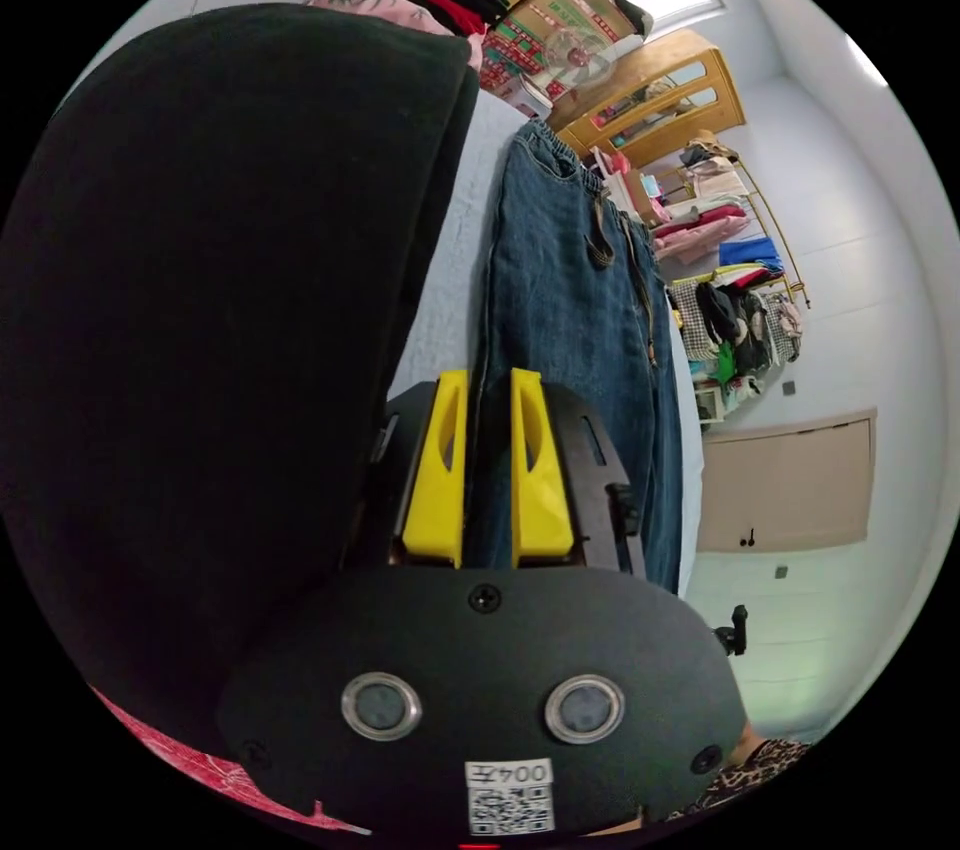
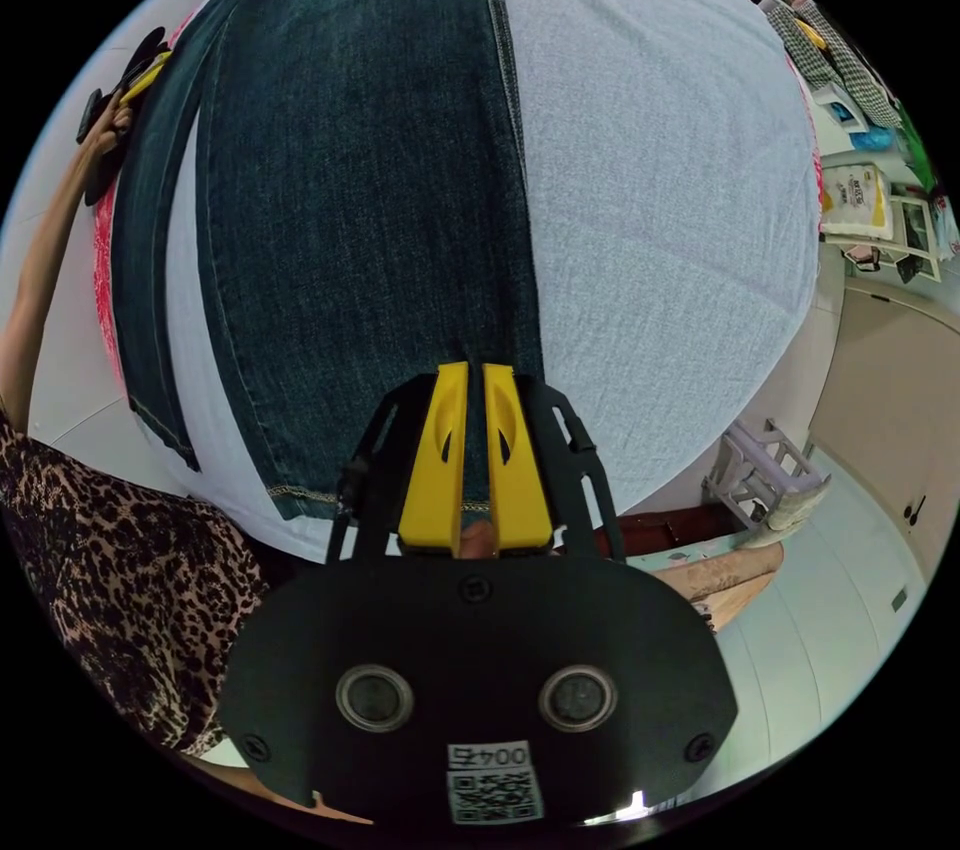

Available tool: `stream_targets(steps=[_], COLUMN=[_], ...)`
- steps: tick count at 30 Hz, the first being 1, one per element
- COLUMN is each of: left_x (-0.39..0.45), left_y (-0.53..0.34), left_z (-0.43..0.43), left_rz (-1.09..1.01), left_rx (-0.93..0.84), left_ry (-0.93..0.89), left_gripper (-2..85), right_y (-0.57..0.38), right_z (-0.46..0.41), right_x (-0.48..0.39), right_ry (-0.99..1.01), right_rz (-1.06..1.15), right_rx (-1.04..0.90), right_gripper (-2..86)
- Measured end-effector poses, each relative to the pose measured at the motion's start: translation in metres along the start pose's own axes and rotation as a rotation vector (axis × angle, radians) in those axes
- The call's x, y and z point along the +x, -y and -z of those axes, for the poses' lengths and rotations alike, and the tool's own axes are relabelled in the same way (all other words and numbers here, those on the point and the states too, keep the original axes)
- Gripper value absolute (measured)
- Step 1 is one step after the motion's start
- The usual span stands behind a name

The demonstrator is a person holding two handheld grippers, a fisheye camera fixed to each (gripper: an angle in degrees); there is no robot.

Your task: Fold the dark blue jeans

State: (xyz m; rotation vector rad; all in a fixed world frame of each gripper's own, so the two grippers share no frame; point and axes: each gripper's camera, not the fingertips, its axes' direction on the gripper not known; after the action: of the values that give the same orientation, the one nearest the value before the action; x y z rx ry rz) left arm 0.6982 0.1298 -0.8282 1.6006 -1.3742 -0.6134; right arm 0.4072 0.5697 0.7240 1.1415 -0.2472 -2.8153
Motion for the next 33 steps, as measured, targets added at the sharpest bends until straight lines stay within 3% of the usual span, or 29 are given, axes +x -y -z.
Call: stream_targets(steps=[8,9,13,21,24,28,33], left_x=[0.018,0.023,0.073,0.111,0.149,0.170,0.199], left_y=[-0.007,-0.009,-0.019,-0.044,-0.071,-0.112,-0.140], left_z=[0.018,0.024,0.041,0.063,0.093,0.087,0.123], left_rz=[-0.006,-0.011,-0.209,-0.211,-0.313,-0.448,-0.469], left_rx=[-0.010,0.012,0.035,0.048,0.135,-0.029,0.032], left_ry=[-0.054,-0.024,0.401,0.417,0.455,0.625,0.677], left_gripper=[2.0,1.9,1.5,1.3,1.1,0.7,0.6], right_y=[-0.001,-0.001,-0.001,0.005,0.007,0.006,0.005], right_z=[-0.003,-0.003,-0.004,-0.006,-0.006,-0.007,-0.007], right_x=[0.002,0.002,-0.003,-0.012,-0.014,-0.016,-0.020], right_ry=[0.020,0.019,0.000,-0.041,-0.047,-0.045,-0.050], right_rz=[0.000,-0.001,0.002,0.020,0.024,0.022,0.011], right_rx=[0.009,0.009,0.006,-0.026,-0.033,-0.025,-0.012], right_gripper=[3.9,3.9,3.9,4.0,4.0,4.1,4.3])
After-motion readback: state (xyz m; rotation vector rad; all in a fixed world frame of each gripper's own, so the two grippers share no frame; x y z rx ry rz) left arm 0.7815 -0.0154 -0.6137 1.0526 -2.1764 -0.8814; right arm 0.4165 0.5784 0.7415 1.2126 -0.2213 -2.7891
